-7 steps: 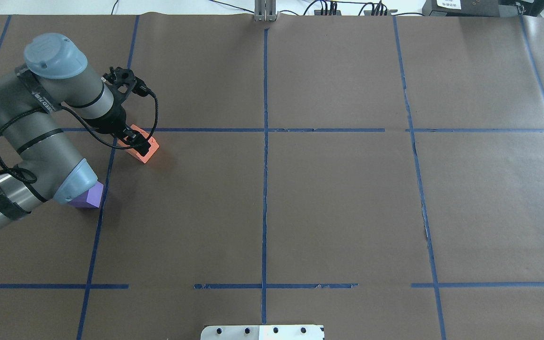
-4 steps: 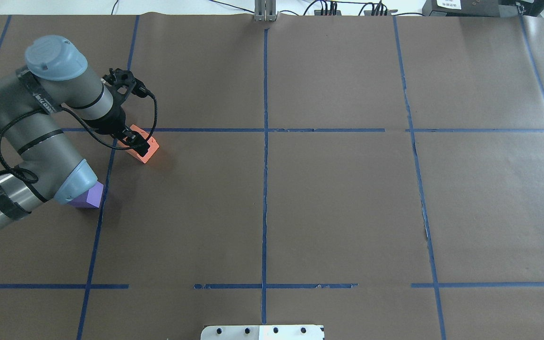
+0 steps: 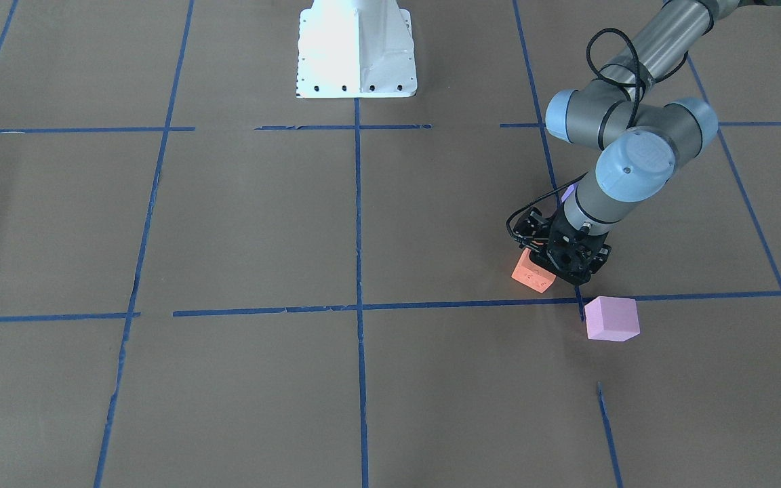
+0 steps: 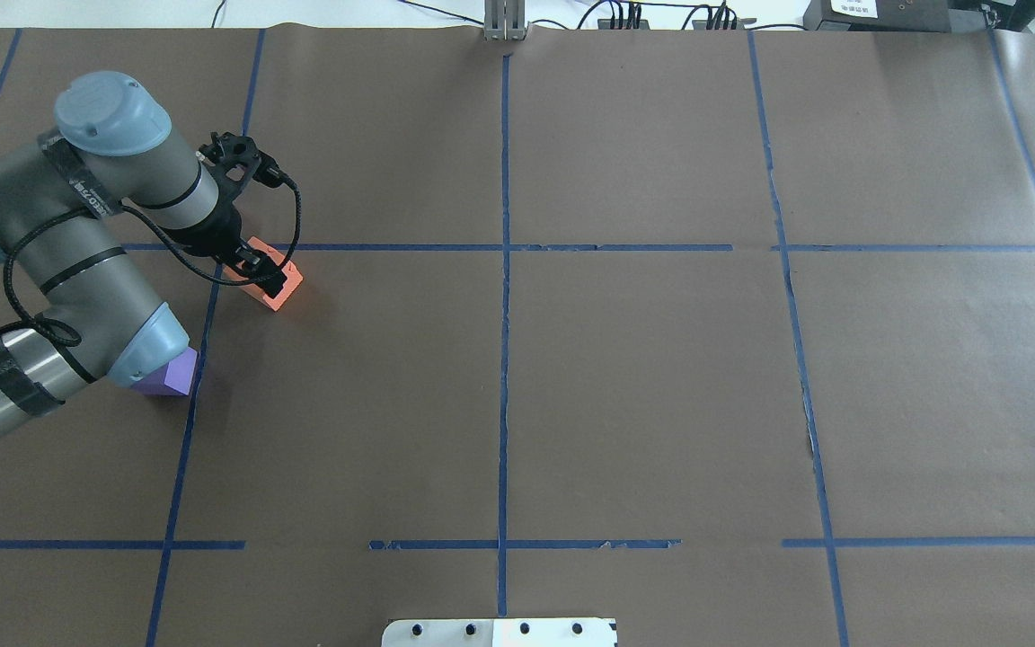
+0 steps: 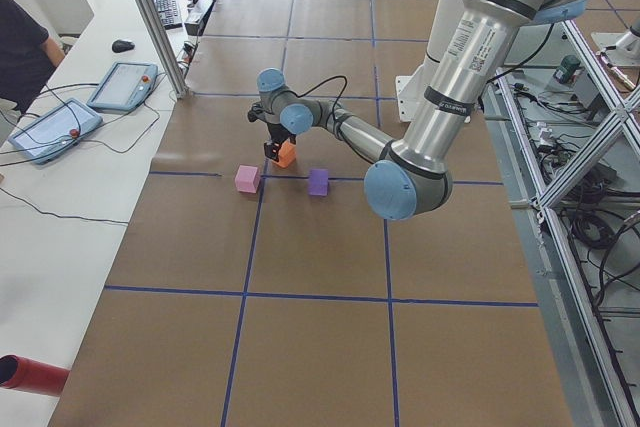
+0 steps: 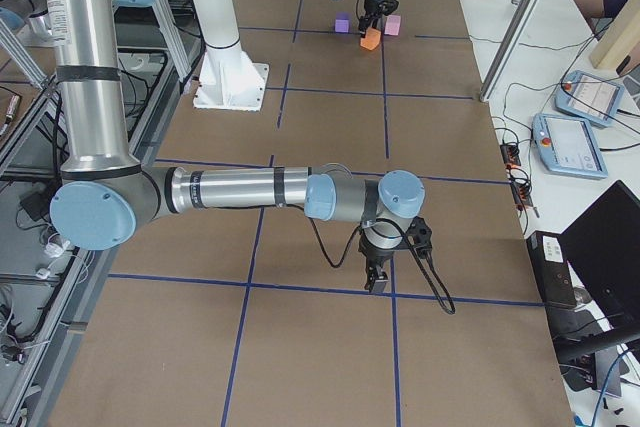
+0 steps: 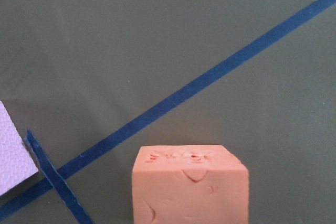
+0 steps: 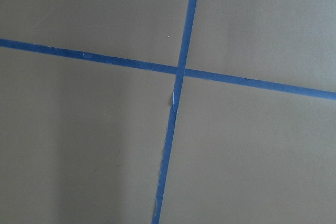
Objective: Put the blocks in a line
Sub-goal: 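Close the left gripper on the orange cube and lift it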
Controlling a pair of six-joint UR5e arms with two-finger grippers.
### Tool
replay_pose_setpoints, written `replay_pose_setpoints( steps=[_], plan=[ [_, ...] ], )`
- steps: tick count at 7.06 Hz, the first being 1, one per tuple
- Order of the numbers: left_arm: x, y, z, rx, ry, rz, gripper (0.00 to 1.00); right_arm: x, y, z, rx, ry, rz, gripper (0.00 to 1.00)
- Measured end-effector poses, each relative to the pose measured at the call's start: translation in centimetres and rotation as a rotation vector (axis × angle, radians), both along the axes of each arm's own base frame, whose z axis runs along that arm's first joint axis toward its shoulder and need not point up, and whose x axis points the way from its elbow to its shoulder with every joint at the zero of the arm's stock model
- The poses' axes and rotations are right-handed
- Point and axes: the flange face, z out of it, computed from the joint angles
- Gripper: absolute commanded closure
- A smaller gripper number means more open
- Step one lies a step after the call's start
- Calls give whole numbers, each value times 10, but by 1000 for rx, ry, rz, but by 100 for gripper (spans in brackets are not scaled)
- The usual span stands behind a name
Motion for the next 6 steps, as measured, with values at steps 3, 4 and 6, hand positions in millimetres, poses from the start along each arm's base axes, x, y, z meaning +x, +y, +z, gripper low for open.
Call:
replay_pose_setpoints(
  steps=[3, 4, 6],
  plan=[
    [7, -6, 3, 2, 3, 1, 9, 0, 0, 0, 0, 0, 0, 0],
    [8, -8, 6, 3, 4, 1, 21, 0, 0, 0, 0, 0, 0, 0],
    [9, -9, 3, 8, 9, 1, 78, 0, 0, 0, 0, 0, 0, 0]
  ],
)
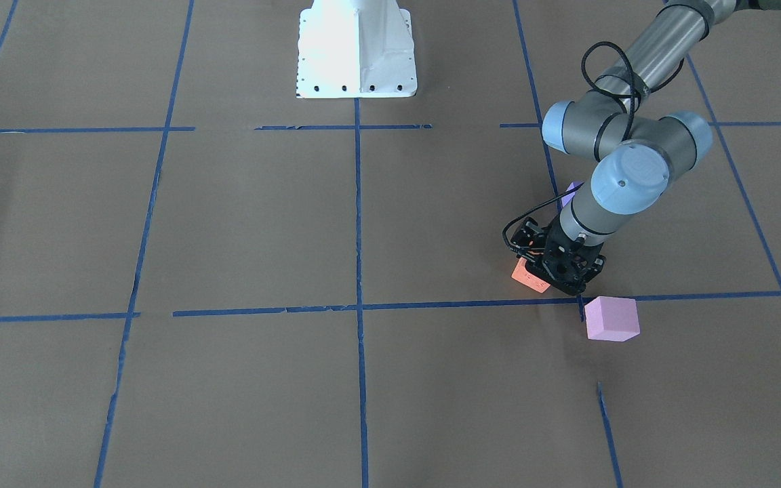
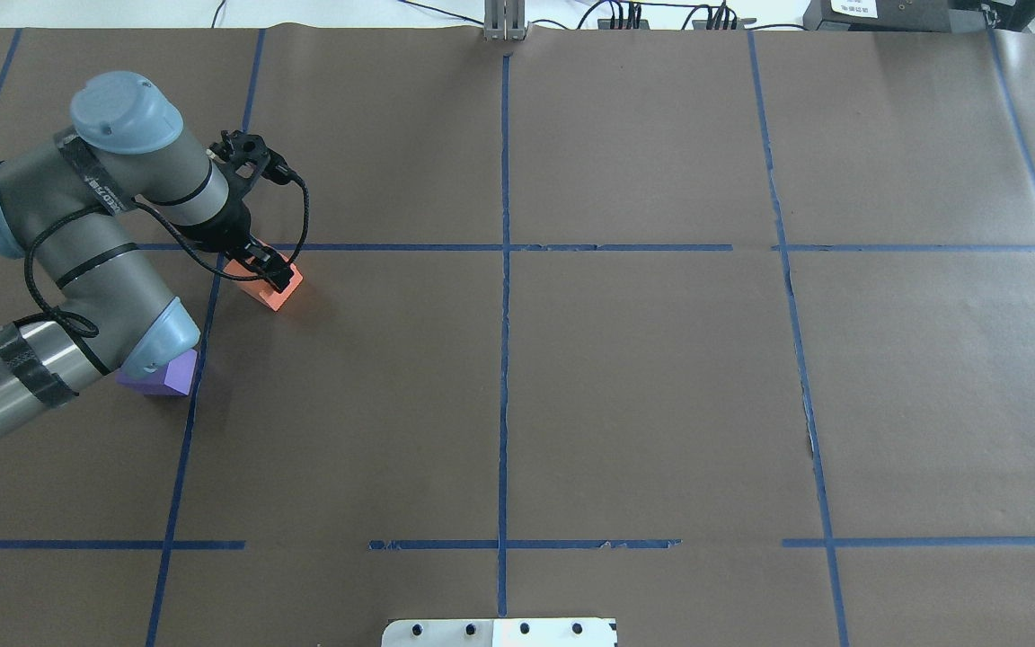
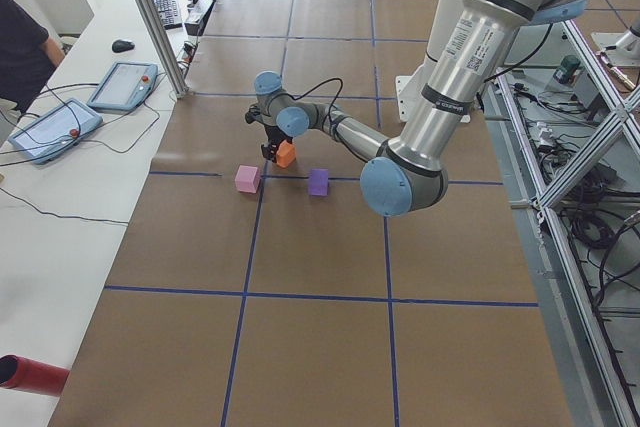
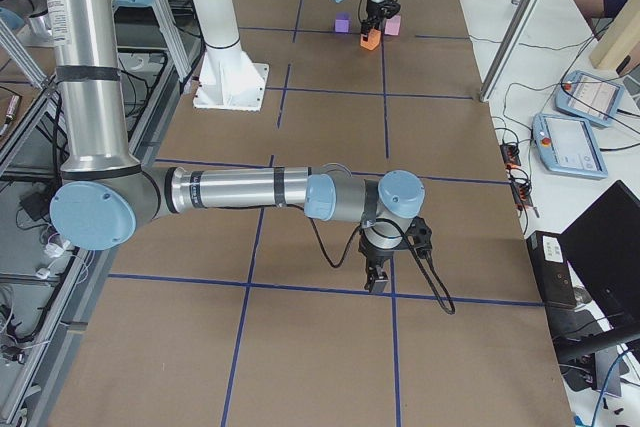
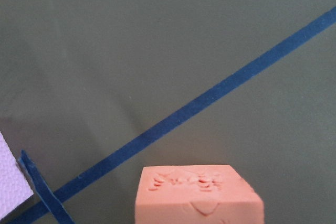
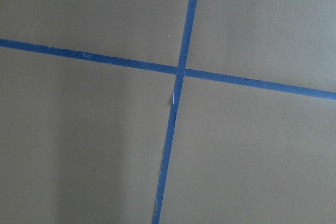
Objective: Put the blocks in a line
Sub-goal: 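Close the left gripper on the orange cube and lift it, then carry the orange cube toward the pink cube with the left gripper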
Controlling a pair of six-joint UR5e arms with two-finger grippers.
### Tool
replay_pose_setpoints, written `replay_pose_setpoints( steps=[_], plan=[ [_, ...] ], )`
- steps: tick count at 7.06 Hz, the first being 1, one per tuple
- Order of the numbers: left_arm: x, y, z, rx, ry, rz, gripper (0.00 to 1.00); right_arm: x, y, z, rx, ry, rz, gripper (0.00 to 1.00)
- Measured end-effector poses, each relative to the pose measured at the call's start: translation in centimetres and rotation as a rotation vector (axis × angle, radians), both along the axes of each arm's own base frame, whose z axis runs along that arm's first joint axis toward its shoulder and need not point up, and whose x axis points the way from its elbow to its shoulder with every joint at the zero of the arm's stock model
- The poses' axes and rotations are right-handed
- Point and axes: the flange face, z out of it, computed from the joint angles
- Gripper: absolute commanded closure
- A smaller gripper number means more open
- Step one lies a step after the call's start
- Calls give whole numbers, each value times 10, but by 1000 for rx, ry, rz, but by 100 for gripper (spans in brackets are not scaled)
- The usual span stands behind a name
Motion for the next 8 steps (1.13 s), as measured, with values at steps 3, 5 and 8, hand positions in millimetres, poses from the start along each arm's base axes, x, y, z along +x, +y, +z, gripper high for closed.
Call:
replay_pose_setpoints(
  steps=[3, 5, 8],
  plan=[
    [-16, -2, -20, 12, 13, -17, 94, 0, 0, 0, 0, 0, 0, 0],
    [-83, -17, -48, -7, -21, -80, 93, 0, 0, 0, 0, 0, 0, 0],
    [-150, -21, -20, -143, -51, -124, 93, 0, 0, 0, 0, 0, 0, 0]
  ],
)
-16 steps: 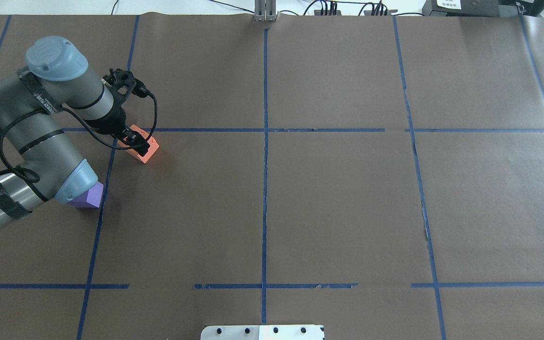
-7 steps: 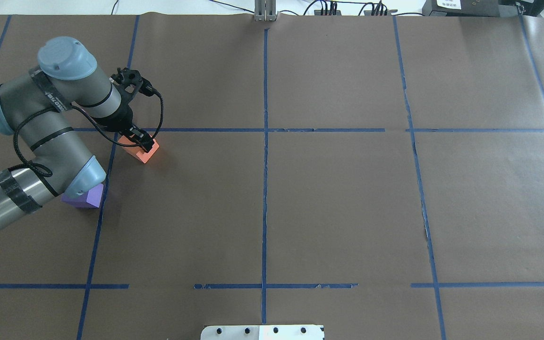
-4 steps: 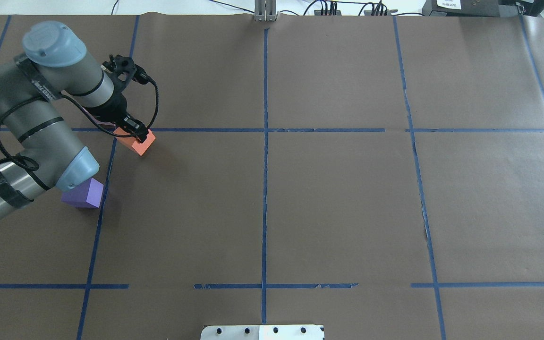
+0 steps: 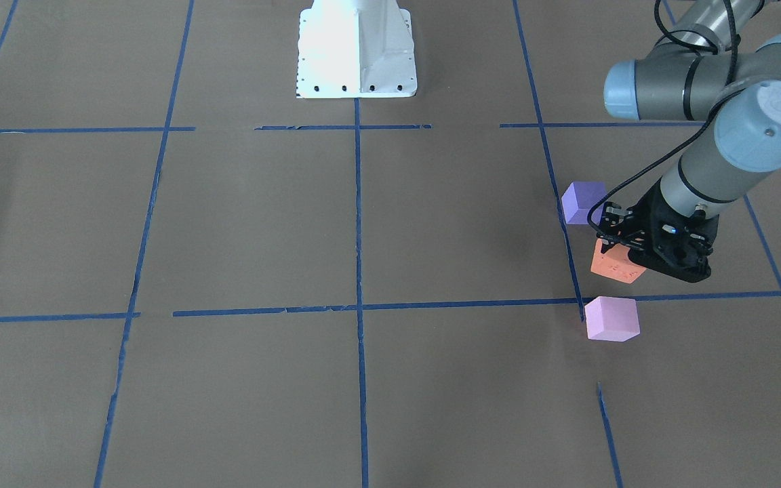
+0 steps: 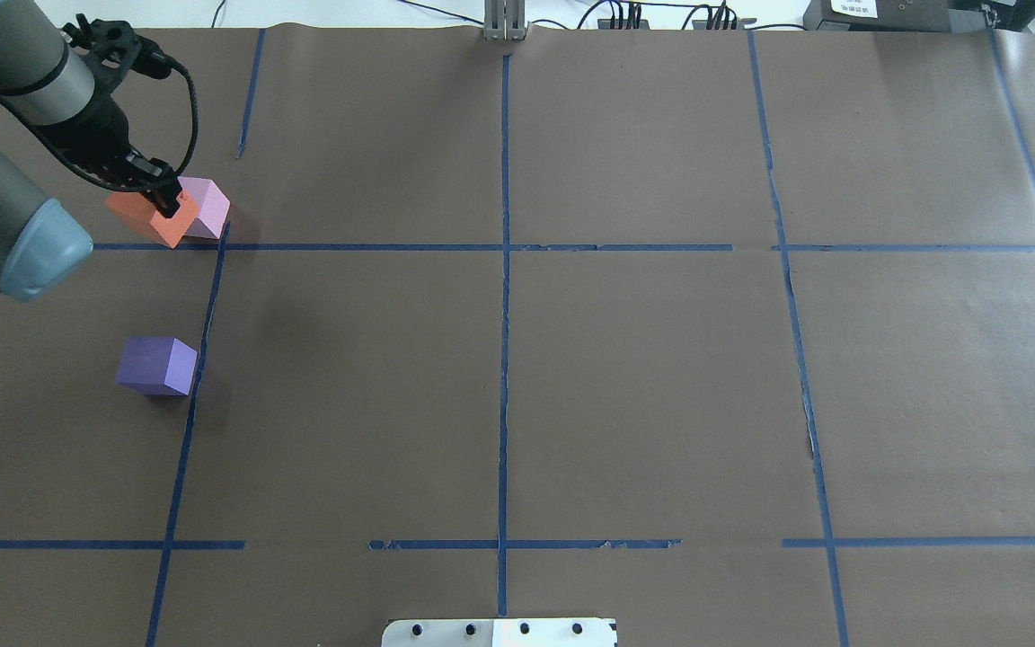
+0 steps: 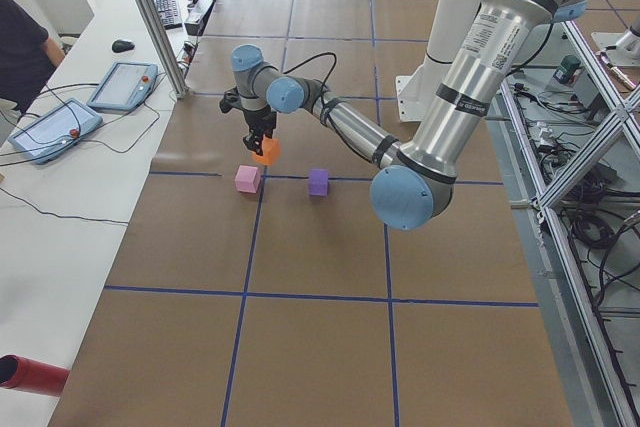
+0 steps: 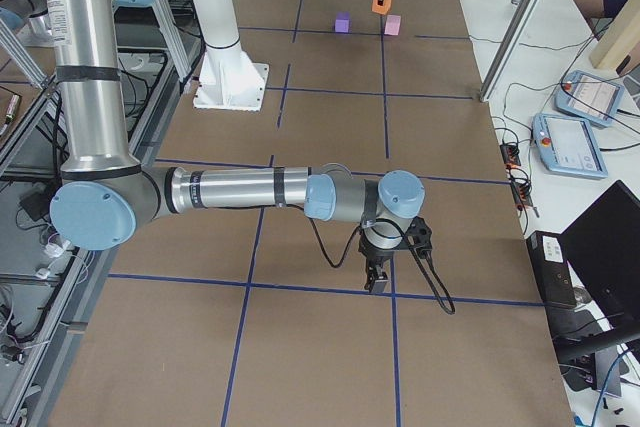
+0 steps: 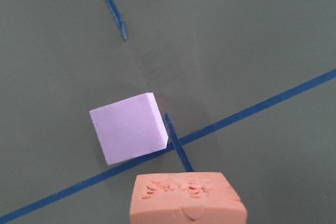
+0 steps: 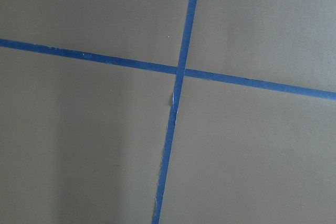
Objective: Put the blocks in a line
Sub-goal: 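Carry the orange cube toward the pink cube with the left gripper, then lower the orange cube between the pink and purple cubes, then release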
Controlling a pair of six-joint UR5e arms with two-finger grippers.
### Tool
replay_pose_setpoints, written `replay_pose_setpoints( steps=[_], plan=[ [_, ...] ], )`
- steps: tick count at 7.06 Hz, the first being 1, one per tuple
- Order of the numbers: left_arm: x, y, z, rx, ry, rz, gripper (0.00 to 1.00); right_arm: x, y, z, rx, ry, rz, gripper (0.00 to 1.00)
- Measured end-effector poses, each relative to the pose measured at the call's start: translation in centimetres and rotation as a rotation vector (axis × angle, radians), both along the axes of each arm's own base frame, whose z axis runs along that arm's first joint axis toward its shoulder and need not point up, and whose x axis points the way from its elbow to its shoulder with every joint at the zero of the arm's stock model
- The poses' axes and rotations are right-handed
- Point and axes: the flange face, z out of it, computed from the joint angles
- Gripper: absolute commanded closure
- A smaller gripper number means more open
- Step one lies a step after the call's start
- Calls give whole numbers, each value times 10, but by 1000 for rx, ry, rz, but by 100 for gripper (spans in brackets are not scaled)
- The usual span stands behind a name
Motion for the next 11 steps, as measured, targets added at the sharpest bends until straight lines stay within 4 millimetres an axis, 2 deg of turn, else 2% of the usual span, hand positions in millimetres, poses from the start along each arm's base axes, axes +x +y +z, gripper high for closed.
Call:
replay_pose_setpoints(
  steps=[2, 4, 9, 11],
  plan=[
    [-2, 9, 39, -118, 37, 26, 92, 0, 0, 0, 0, 0, 0, 0],
    [4, 7, 62, -198, 59, 16, 92, 0, 0, 0, 0, 0, 0, 0],
    [21, -3, 94, -271, 88, -83, 87, 0, 0, 0, 0, 0, 0, 0],
    [30, -2, 100, -291, 90, -96, 86, 0, 0, 0, 0, 0, 0, 0]
  ],
)
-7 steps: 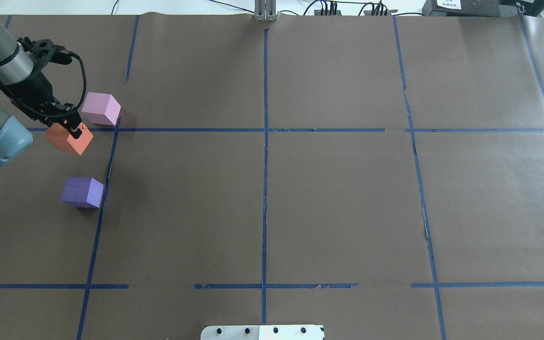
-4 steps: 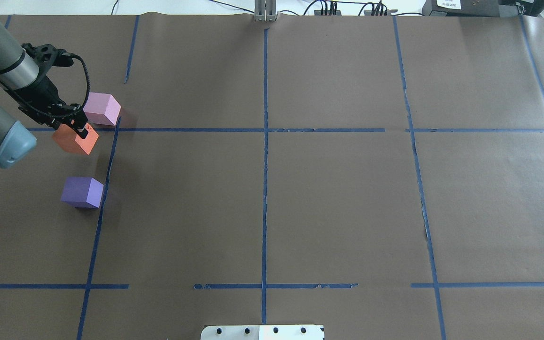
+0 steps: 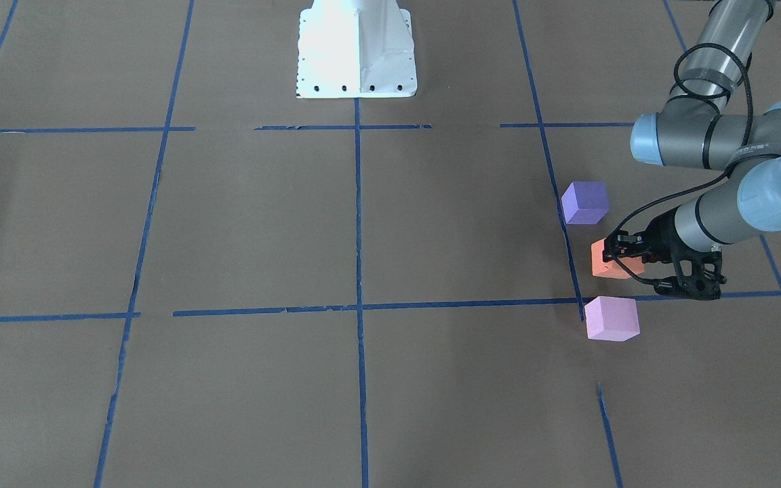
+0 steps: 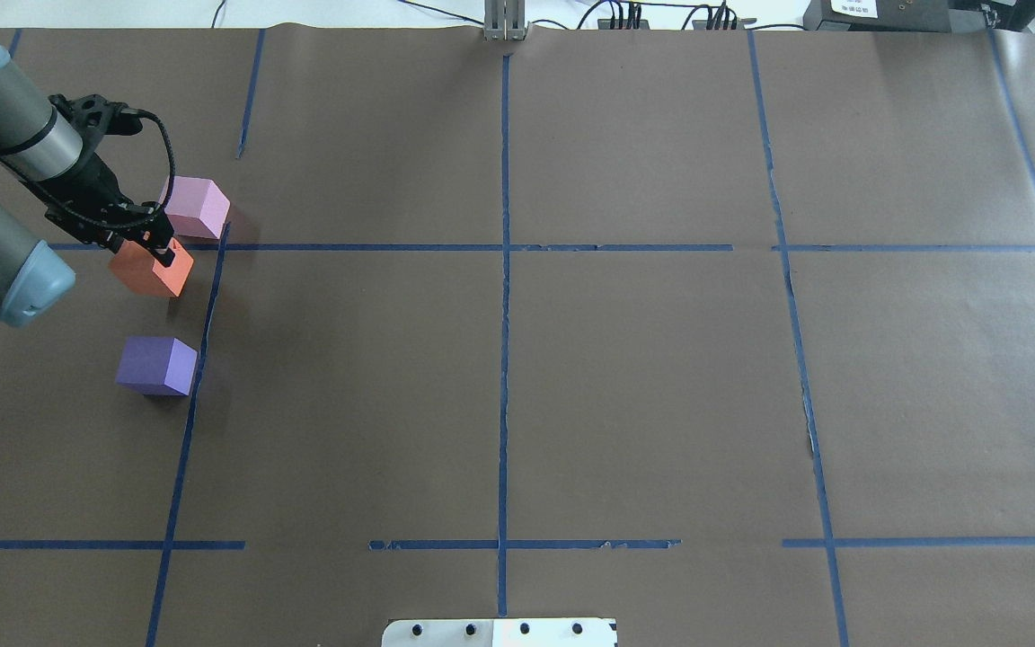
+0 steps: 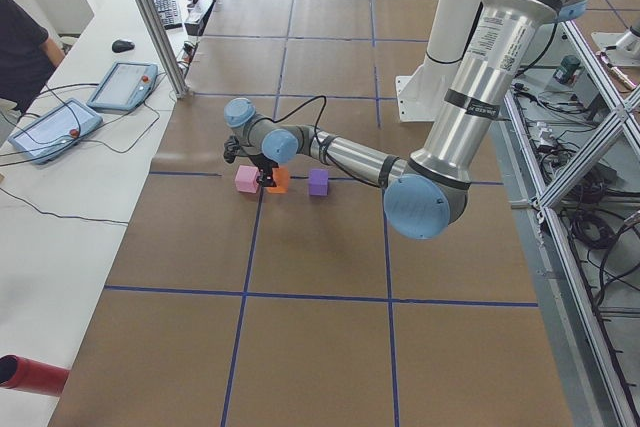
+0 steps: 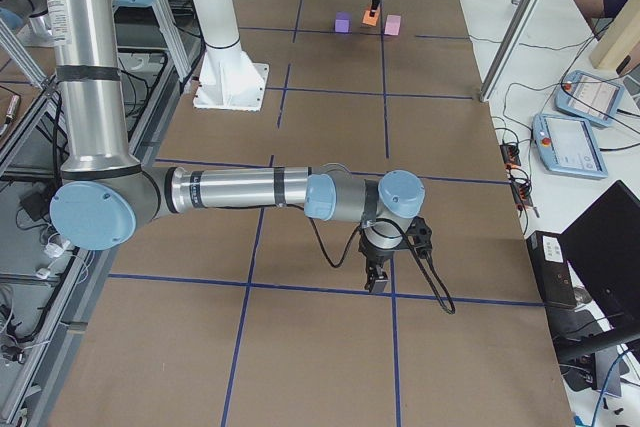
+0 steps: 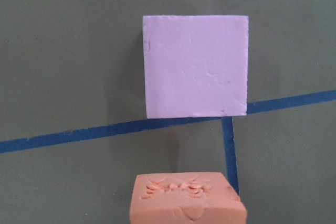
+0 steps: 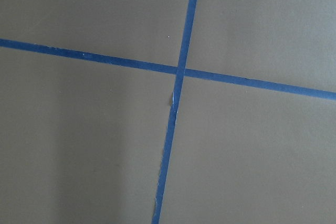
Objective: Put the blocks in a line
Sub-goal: 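Lower the orange cube between the pink and purple cubes, then release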
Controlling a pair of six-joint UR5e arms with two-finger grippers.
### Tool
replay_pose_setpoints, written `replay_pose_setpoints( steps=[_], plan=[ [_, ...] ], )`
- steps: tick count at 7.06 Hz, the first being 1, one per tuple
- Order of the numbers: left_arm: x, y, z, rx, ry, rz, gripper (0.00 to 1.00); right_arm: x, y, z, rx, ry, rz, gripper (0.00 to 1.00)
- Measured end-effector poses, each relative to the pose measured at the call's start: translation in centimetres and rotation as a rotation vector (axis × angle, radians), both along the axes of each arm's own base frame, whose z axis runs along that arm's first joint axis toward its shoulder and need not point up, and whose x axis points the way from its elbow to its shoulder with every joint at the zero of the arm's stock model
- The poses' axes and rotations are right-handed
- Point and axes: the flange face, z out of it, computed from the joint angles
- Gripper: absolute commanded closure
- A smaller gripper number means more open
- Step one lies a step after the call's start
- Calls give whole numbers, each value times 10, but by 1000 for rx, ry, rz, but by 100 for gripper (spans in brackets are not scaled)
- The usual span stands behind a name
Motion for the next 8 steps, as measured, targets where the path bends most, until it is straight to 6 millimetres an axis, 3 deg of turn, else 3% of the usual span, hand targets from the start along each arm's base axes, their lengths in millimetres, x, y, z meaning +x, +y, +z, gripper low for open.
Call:
replay_pose_setpoints(
  steps=[3, 8],
  plan=[
    [15, 7, -1, -13, 5, -6, 77, 0, 0, 0, 0, 0, 0, 0],
    [21, 9, 6, -16, 7, -5, 59, 0, 0, 0, 0, 0, 0, 0]
  ],
)
